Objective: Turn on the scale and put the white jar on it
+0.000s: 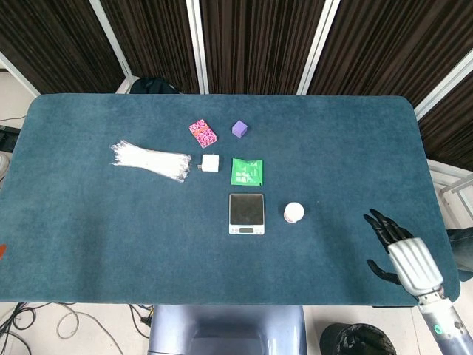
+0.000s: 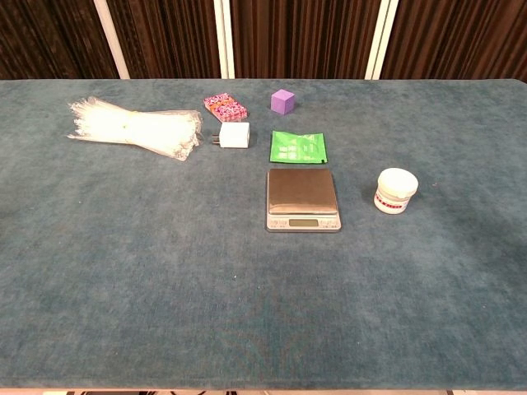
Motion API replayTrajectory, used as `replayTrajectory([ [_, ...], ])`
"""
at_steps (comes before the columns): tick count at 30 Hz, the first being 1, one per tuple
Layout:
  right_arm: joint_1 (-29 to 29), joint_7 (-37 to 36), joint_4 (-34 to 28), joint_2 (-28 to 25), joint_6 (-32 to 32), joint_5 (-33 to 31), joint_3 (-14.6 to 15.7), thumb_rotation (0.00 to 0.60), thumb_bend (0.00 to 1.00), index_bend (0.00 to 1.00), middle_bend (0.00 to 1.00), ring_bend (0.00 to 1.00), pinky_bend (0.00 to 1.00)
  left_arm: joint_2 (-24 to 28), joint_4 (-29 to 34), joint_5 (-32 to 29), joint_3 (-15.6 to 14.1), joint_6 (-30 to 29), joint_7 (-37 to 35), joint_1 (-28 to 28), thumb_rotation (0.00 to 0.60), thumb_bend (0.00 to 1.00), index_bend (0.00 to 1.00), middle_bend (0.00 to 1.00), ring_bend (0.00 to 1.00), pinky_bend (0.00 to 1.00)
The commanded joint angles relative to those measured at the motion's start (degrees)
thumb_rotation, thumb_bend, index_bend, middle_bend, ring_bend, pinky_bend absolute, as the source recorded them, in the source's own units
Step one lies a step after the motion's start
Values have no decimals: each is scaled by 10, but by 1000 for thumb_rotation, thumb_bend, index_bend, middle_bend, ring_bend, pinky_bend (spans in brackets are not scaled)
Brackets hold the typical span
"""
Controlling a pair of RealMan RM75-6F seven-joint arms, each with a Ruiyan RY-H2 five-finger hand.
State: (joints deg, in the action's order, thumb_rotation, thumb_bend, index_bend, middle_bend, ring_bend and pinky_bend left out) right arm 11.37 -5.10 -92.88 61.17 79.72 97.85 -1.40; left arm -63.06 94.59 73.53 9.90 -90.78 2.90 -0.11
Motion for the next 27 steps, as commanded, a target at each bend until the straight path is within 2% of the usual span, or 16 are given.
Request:
replayTrajectory([
  [1,46,3,-28,-25,-55,8,-14,600,362,0,153,236,464,0,0,-1,0,1,0,0,600,117,0,0,0,0],
  [7,102,59,-74,-21,-143,-16,-32,600,366,0,302,390,555,-1,-1,-1,-1,6,1,-2,600,118,0,0,0,0],
  [10,126,101,-89,-5,-180,-39,-43,600,412,0,399,502,586,0,-2,-3,0,6,0,-2,600,117,0,0,0,0],
  [13,150,142,-99,16,-218,-60,-49,600,512,0,505,615,668,0,-3,-6,2,6,-2,-2,600,118,0,0,0,0],
  [15,164,162,-102,30,-240,-75,-53,600,620,0,581,685,721,1,-4,-7,2,7,-3,-2,600,118,0,0,0,0],
  [18,187,197,-98,56,-274,-101,-59,600,760,0,675,759,747,1,-4,-7,2,8,-4,-2,600,118,0,0,0,0],
  [22,212,247,-87,92,-299,-138,-69,600,926,0,750,816,770,1,-5,-10,3,9,-4,-2,600,118,0,0,0,0],
  [27,235,297,-79,126,-320,-172,-72,600,966,0,765,825,803,0,-7,-14,4,12,-4,-3,600,118,0,0,0,0],
])
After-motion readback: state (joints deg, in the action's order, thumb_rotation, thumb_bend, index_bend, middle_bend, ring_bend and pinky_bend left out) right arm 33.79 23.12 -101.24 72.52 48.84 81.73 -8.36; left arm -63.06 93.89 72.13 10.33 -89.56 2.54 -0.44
